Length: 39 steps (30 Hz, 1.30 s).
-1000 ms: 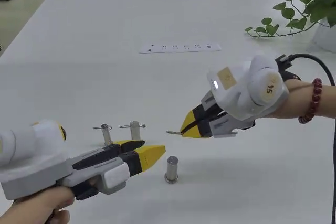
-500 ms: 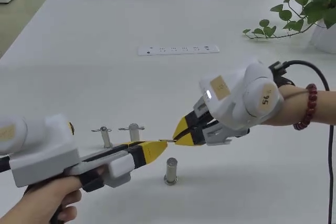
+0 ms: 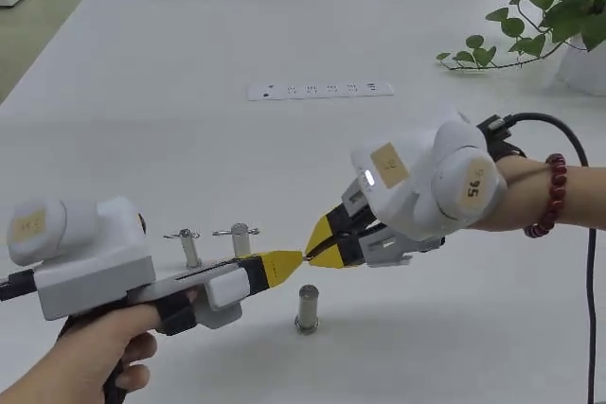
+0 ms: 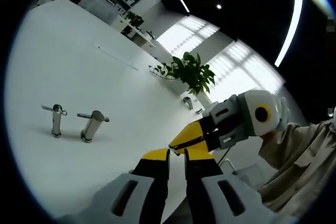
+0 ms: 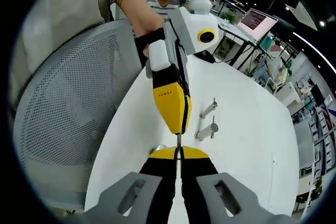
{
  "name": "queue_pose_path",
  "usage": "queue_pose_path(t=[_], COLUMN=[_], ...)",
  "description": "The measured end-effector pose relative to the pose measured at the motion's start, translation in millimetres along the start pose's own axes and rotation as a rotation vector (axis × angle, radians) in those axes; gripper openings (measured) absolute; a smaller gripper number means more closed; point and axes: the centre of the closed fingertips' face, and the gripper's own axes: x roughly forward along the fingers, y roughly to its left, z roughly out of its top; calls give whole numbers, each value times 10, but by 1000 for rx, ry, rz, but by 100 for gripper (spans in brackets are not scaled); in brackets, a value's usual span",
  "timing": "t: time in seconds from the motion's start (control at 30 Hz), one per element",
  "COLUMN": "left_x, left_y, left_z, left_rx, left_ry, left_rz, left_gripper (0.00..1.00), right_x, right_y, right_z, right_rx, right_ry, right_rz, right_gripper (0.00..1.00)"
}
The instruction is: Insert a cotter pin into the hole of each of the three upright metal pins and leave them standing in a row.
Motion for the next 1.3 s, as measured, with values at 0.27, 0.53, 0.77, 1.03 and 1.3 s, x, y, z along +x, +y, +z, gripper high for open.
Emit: queue_pose_path(t=[0.27,0.53,0.77,1.03,1.3], left_x=[28,36,35,45,30], left_y=[23,57,88,102,90], left_z=[-31,-62,-59,-46,-4], left_rx=[-20,-24,-71,-122,-95], left_ry=[18,45,55,57,48], left_rz=[17,47,62,72,77], left_gripper=[4,2,1,0,0], right_x=[7,16,25,27,27], right_y=[3,9,2,-23,-44], right_z=[0,-26,-34,-43,-23], right_rx=[-2,-4,-2,-11,-22], right_ry=[3,15,19,22,11], right_rz=[0,-1,-3,-13,-31], right_gripper=[2,2,2,2,4])
